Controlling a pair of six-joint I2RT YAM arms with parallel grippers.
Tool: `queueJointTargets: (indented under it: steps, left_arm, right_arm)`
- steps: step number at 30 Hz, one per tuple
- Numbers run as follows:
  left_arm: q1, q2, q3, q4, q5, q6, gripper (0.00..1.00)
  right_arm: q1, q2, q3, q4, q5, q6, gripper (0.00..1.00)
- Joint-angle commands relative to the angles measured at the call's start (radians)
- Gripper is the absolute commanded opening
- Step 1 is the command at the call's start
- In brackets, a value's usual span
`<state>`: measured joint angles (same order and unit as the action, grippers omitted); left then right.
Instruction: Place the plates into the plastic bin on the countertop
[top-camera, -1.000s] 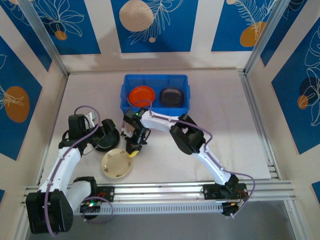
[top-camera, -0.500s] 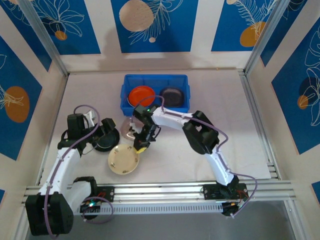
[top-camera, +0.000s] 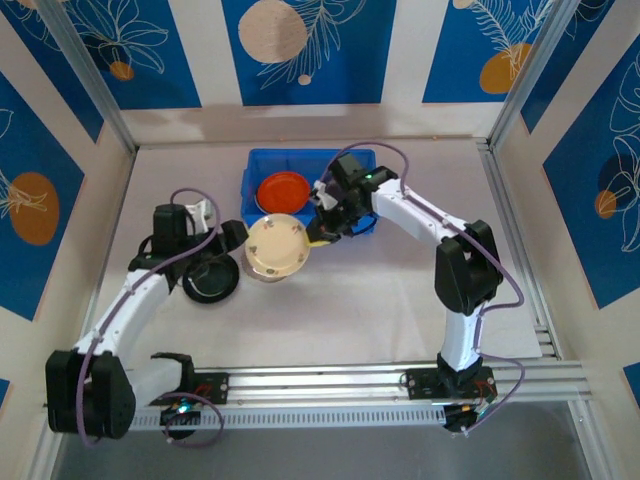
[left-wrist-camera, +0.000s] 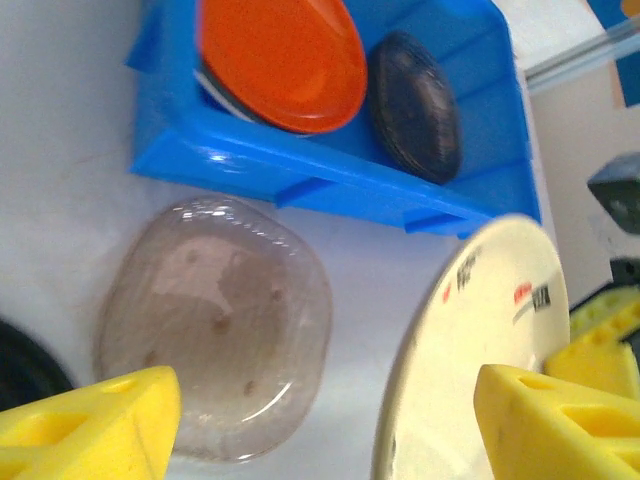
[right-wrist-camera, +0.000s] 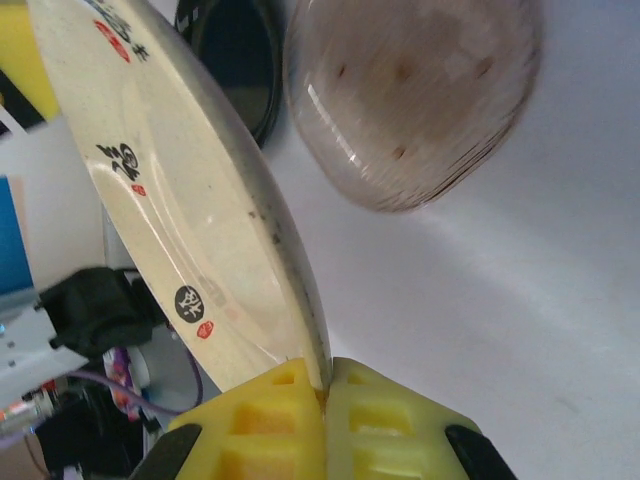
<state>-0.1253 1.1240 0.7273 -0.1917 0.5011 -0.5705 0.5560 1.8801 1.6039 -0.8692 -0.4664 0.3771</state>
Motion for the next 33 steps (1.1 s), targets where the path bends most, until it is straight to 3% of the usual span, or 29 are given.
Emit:
queueJointTargets:
  steps: [1, 4, 7, 11, 12, 13, 17, 20, 22, 25, 28, 30, 31, 33]
  left_arm:
    - [-0.057, 0.053, 0.056, 0.076, -0.002, -0.015, 0.74]
    - [-0.092, 0.097, 0.073, 0.135, 0.003, -0.046, 0.70]
    - [-0.108, 0.139, 0.089, 0.185, 0.015, -0.080, 0.54]
    - [-0.116, 0.180, 0.113, 0.218, 0.023, -0.105, 0.17]
    - [-0.118, 0.189, 0.120, 0.222, 0.027, -0.107, 0.04]
    - [-0.121, 0.198, 0.125, 0.219, 0.027, -0.110, 0.00]
    - [-0.122, 0.203, 0.102, 0.278, 0.040, -0.151, 0.00]
    - [-0.124, 0.216, 0.092, 0.307, 0.064, -0.177, 0.00]
    - [-0.127, 0.218, 0.078, 0.342, 0.076, -0.198, 0.00]
    - [-0.127, 0.212, 0.074, 0.343, 0.077, -0.198, 0.00]
    - [-0.127, 0.203, 0.083, 0.303, 0.059, -0.171, 0.00]
    - [-0.128, 0.194, 0.090, 0.268, 0.037, -0.147, 0.00]
    - [-0.127, 0.186, 0.090, 0.242, 0.018, -0.133, 0.03]
    - [-0.126, 0.165, 0.091, 0.201, -0.036, -0.105, 0.54]
  right_arm:
    - [-0.014, -0.050, -0.015, 0.027, -0.024, 0.020, 0.00]
    - [-0.033, -0.064, -0.028, 0.045, -0.026, 0.027, 0.00]
    - [-0.050, -0.086, -0.036, 0.067, -0.028, 0.038, 0.00]
    - [-0.071, -0.090, -0.037, 0.093, -0.048, 0.049, 0.00]
    - [-0.076, -0.089, -0.040, 0.105, -0.055, 0.056, 0.00]
    - [-0.077, -0.088, -0.041, 0.118, -0.063, 0.063, 0.00]
    - [-0.079, -0.081, -0.049, 0.176, -0.070, 0.099, 0.01]
    - [-0.079, -0.066, -0.035, 0.188, -0.056, 0.105, 0.16]
    - [-0.074, -0.059, -0.025, 0.196, -0.047, 0.109, 0.20]
    - [-0.063, -0.053, -0.006, 0.196, -0.025, 0.106, 0.16]
    - [-0.065, -0.052, 0.011, 0.190, 0.008, 0.115, 0.00]
    - [-0.073, -0.055, 0.019, 0.189, 0.035, 0.114, 0.00]
    - [-0.079, -0.054, 0.026, 0.192, 0.052, 0.118, 0.00]
    - [-0.094, -0.039, 0.045, 0.203, 0.074, 0.119, 0.00]
